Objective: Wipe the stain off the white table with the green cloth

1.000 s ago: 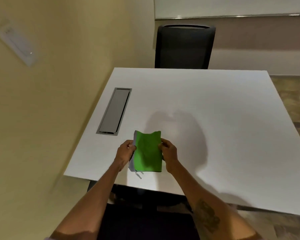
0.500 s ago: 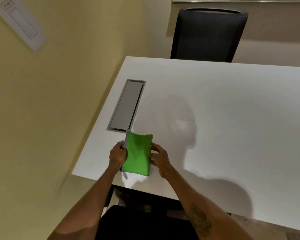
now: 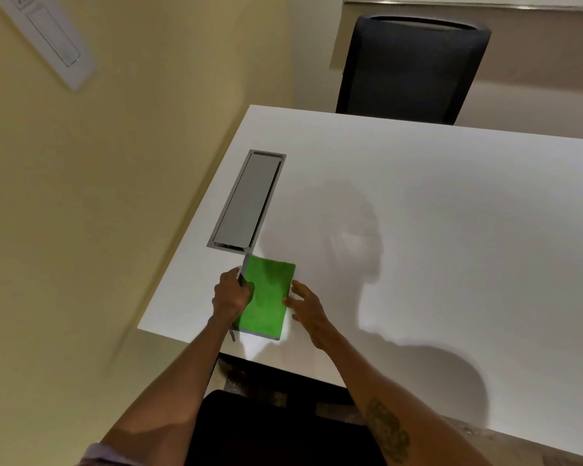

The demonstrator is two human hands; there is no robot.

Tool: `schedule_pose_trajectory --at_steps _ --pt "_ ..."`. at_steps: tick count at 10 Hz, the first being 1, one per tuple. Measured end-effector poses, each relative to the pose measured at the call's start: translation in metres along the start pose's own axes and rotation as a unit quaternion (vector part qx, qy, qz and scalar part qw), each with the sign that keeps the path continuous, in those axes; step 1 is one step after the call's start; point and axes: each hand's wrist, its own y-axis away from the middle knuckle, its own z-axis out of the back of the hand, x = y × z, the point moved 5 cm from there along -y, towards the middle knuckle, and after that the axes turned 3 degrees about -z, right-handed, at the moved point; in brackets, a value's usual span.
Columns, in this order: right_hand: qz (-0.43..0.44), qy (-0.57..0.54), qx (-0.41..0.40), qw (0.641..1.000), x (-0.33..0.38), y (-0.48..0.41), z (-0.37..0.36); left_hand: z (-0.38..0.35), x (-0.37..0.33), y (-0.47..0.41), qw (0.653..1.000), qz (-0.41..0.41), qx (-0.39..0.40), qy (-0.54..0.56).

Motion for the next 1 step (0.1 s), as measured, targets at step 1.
schedule_pose_trajectory --at_steps 1 --pt "0.017 0.077 -0.021 0.997 0.0082 0.0086 0.0067 -0.0004 -0.012 0.0088 0.994 -0.026 -0.001 -0.103"
